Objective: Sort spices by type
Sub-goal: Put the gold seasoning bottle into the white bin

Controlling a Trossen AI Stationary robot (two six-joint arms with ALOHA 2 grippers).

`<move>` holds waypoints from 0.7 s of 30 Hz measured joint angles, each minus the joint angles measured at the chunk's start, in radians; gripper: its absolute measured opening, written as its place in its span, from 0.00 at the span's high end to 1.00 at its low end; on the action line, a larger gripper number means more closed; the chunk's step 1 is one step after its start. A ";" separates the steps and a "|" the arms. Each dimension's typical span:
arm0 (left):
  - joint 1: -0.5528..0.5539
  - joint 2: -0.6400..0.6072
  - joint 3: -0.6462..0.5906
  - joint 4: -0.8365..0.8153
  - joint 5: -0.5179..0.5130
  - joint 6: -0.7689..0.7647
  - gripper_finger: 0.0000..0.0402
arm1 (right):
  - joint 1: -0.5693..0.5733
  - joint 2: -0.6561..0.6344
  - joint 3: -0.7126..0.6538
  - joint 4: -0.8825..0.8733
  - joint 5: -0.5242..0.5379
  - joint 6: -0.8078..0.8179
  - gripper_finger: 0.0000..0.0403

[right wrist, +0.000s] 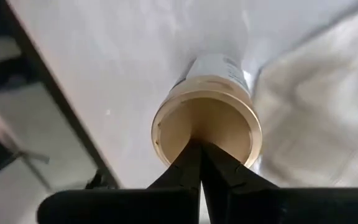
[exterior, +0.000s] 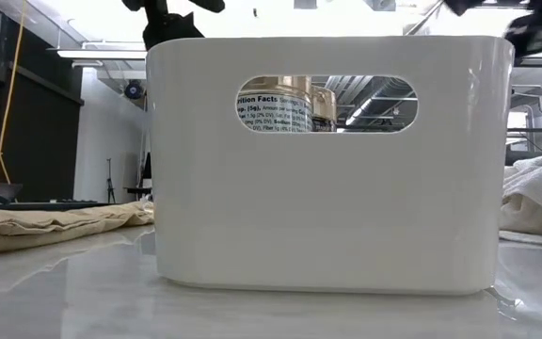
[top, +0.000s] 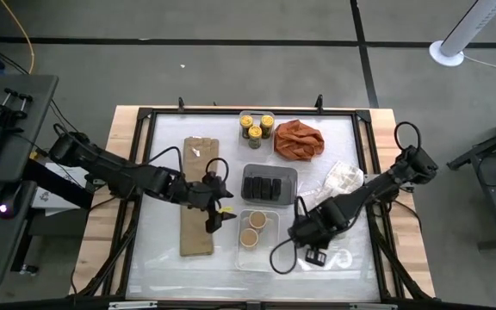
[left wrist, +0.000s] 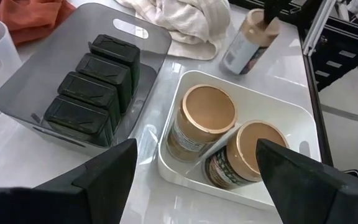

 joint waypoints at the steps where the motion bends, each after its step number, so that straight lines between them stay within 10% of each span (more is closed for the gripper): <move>1: 0.003 0.000 0.000 0.000 0.001 0.000 0.22 | -0.011 0.001 0.007 0.005 0.022 -0.007 1.00; 21: 0.005 0.000 0.000 -0.026 0.010 -0.019 0.22 | -0.026 -0.012 0.249 -0.153 0.232 -0.177 1.00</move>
